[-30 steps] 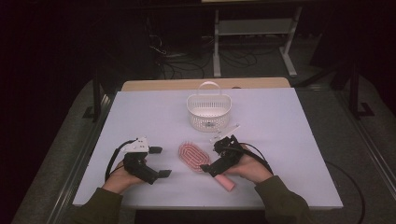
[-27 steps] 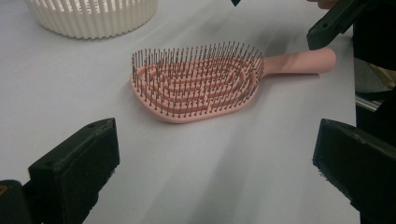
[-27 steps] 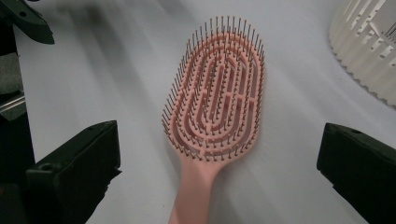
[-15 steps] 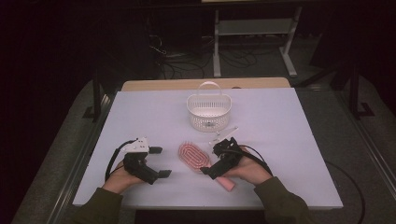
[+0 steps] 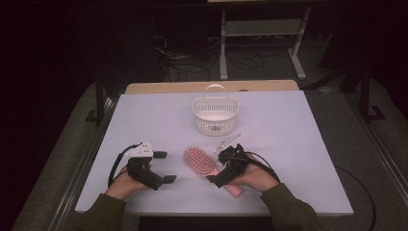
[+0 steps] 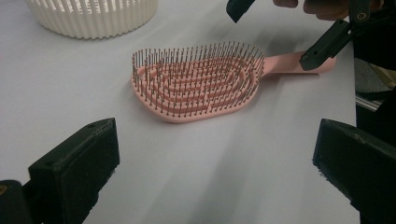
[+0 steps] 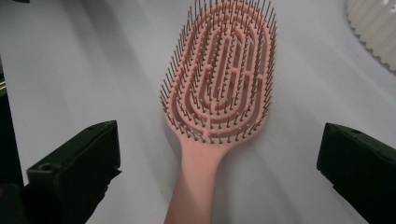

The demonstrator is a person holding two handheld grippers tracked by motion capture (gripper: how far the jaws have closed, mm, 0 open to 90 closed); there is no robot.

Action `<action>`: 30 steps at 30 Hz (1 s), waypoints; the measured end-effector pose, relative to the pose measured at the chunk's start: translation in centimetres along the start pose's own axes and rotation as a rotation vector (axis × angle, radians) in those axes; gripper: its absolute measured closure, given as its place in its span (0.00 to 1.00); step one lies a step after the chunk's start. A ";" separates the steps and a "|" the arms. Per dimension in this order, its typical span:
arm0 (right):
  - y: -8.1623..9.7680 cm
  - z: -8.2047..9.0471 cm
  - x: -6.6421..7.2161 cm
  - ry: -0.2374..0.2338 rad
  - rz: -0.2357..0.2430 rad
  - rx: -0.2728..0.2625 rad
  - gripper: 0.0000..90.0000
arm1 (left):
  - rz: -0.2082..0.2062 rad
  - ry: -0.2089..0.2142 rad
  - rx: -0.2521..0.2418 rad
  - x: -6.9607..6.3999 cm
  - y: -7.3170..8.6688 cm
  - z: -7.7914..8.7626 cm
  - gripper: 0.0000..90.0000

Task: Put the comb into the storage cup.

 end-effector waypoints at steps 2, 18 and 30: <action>0.1 -0.1 -0.1 0.005 -0.001 0.009 0.00 | 0.000 0.000 0.002 0.0 0.0 0.0 0.00; 0.6 -1.2 0.2 0.025 0.014 0.079 0.00 | 0.000 0.001 0.003 0.0 0.0 -0.1 0.00; 1.0 -2.0 0.5 0.028 0.023 0.137 0.00 | 0.000 0.003 0.007 -0.1 0.0 -0.1 0.01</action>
Point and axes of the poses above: each handheld gripper's, and its own axes: z roughly backward along the jaws, y roughly out of its underside, x roughly to its left, the point moved 7 cm from there along -z, roughly forward along the jaws, and after that the axes turned 15 degrees about x, right-handed, at the moved point
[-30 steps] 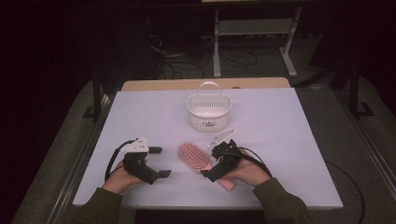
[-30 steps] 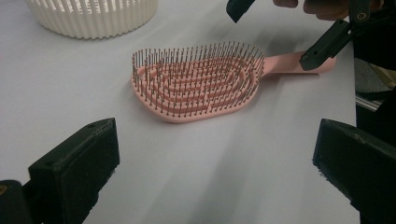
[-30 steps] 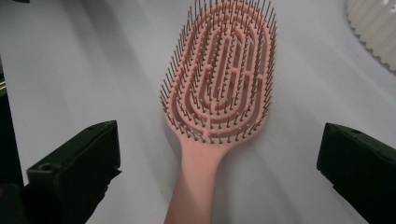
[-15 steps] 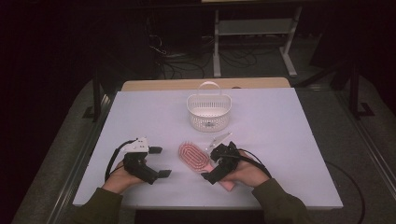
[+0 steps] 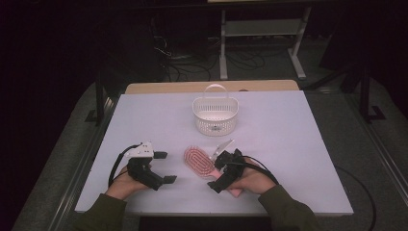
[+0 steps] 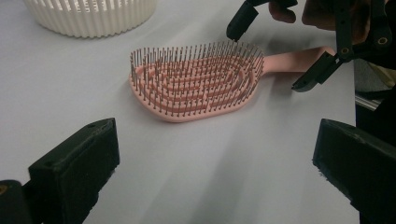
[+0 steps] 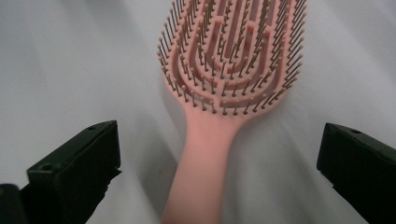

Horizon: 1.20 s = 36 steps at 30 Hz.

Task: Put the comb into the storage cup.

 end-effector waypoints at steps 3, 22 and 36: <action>0.0 -0.1 0.1 -0.002 0.001 0.005 0.00 | 0.000 0.001 0.000 0.0 0.0 0.0 0.00; 0.1 0.3 0.4 -0.031 -0.005 0.026 0.20 | -0.002 0.002 -0.002 0.0 0.0 0.0 0.01; 0.1 0.4 0.4 -0.035 -0.007 0.033 0.38 | -0.003 0.003 -0.001 -0.1 0.0 0.0 0.01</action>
Point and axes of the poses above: each handheld gripper's, and its own axes: z roughly backward along the jaws, y roughly out of its underside, x roughly to its left, the point moved 7 cm from there along -z, roughly forward along the jaws, and after that the axes turned 15 degrees about x, right-handed, at the moved point
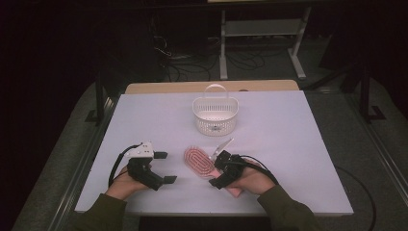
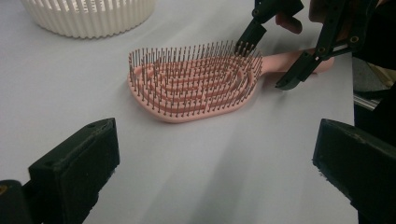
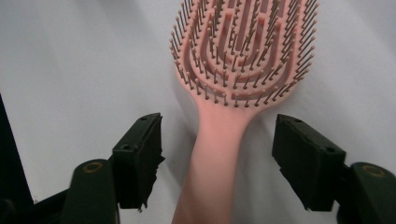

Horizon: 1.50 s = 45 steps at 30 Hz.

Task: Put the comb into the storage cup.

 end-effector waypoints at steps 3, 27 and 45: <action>0.0 0.0 0.0 -0.001 0.002 0.006 0.43 | -0.001 -0.001 0.002 0.0 0.0 0.0 0.01; 0.0 -0.1 0.1 0.024 0.008 0.031 0.66 | -0.001 0.003 0.000 0.0 0.0 0.0 0.00; -0.1 -0.1 -0.1 0.052 -0.049 0.055 0.75 | -0.004 0.003 0.000 -0.1 0.0 -0.1 0.01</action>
Point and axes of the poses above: each handheld gripper's, and its own axes: z roughly backward along the jaws, y roughly out of its underside, x roughly to its left, the point moved 7 cm from there along -z, roughly forward along the jaws, and after that the axes turned 15 degrees about x, right-handed, at the moved point
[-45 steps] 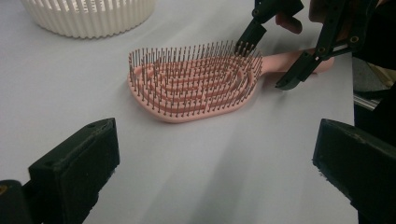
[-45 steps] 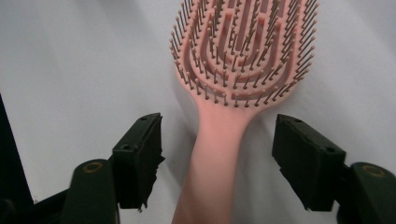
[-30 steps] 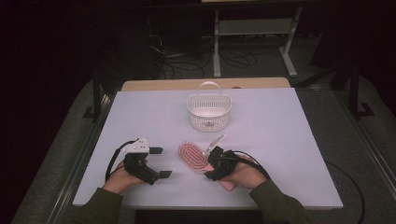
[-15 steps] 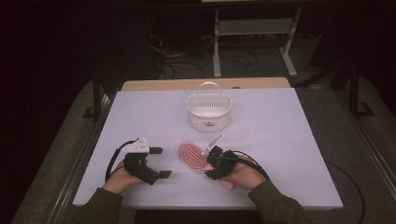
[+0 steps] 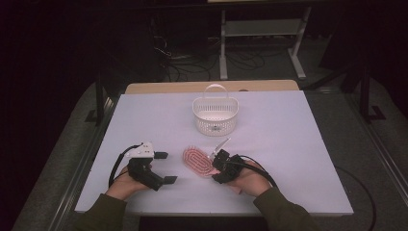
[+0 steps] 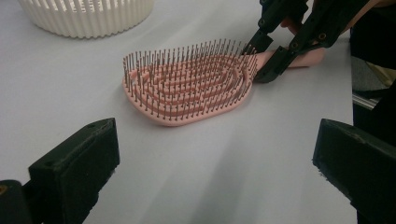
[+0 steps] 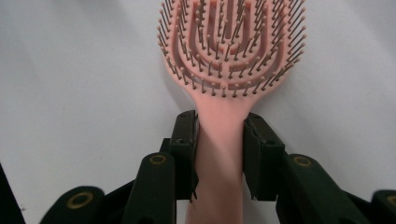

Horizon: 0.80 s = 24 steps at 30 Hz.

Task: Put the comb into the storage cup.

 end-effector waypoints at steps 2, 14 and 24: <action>0.0 0.0 0.0 0.008 -0.004 0.003 0.75 | 0.000 -0.001 0.001 0.0 0.0 0.0 0.01; 0.0 0.0 0.0 0.020 -0.011 0.003 0.76 | -0.002 -0.002 0.003 0.0 0.0 0.0 0.01; 0.0 0.1 -0.1 0.019 0.010 -0.006 0.77 | 0.000 0.000 -0.001 0.0 0.0 0.0 0.01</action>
Point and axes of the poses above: each handheld gripper's, and its own axes: z roughly backward along the jaws, y roughly out of its underside, x roughly to its left, the point moved 7 cm from there along -z, roughly forward along the jaws, and after that the axes turned 15 degrees about x, right-handed, at the moved point
